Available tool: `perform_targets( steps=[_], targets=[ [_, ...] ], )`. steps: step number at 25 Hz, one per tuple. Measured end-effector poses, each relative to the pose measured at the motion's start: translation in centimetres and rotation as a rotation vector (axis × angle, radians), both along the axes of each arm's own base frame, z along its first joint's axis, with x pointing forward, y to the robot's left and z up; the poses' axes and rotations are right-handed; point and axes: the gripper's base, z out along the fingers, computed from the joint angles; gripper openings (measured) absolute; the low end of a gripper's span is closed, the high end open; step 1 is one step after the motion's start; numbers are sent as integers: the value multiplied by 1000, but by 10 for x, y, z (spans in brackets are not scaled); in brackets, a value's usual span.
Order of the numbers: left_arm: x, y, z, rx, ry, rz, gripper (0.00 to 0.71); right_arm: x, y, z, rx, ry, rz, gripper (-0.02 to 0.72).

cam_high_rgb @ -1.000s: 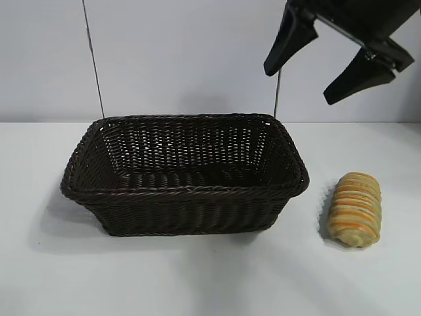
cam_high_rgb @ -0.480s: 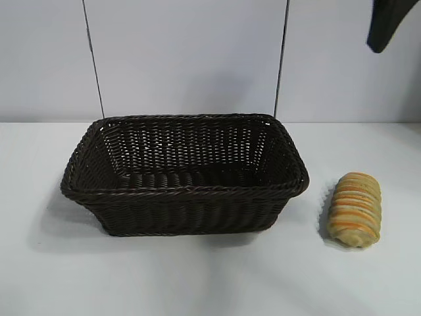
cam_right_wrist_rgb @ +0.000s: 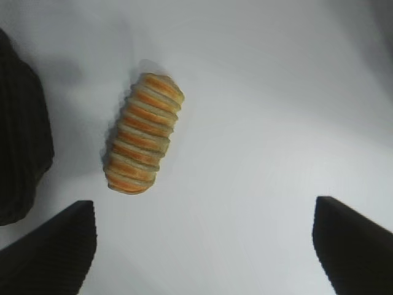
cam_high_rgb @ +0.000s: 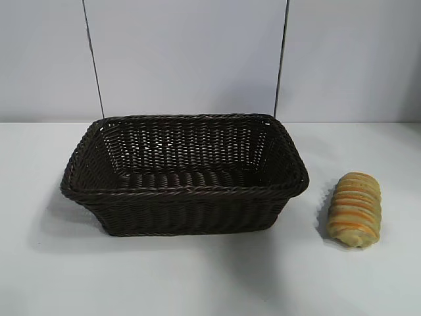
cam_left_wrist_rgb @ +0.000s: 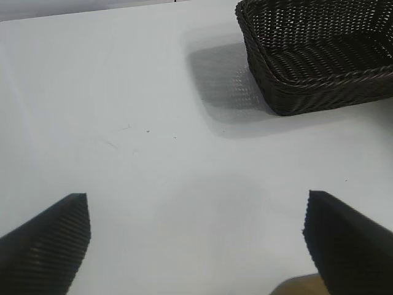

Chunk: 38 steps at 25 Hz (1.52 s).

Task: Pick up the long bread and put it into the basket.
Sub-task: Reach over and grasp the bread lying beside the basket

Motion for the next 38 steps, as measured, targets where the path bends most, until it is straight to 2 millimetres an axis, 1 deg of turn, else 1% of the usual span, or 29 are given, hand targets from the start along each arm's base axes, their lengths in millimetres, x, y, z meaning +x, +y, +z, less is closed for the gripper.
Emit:
perform_targets(
  steps=[4,7,10,13,18,21,26,27,28,30,31,33,35,36,38],
  targets=[
    [0,0,0,-5,1,3,682,-5,1,-29,16,-59,-27,683],
    [0,0,0,-6,1,3,682,-6,1,-41,35,-101,-54,683],
    [0,0,0,-6,1,4,682,1,2,-50,55,-117,-78,683],
    [0,0,0,-6,1,4,682,8,4,-64,68,-90,-87,683],
    [0,0,0,-7,1,4,682,19,26,-89,68,-58,-25,683],
    [0,0,0,-9,1,5,682,24,37,-101,74,-55,-7,683],
    [0,0,0,-9,1,5,682,30,39,-118,79,-47,-26,680],
    [0,0,0,-9,1,5,682,31,39,-121,78,-44,-28,667],
    [0,0,0,-9,1,5,682,32,39,-124,78,-40,-31,640],
    [0,0,0,-9,1,5,682,32,39,-128,80,-30,-37,535],
    [0,0,0,-9,1,5,682,33,39,-129,85,-25,-45,449],
    [0,0,0,-9,1,5,682,33,40,-131,98,-21,-73,254],
    [0,0,0,-9,1,5,682,33,40,-131,107,-16,-92,117],
    [0,0,0,-9,1,5,682,33,40,-131,108,-15,-93,83],
    [0,0,0,-9,1,5,682,34,40,-130,111,-6,-93,62]
  ],
)
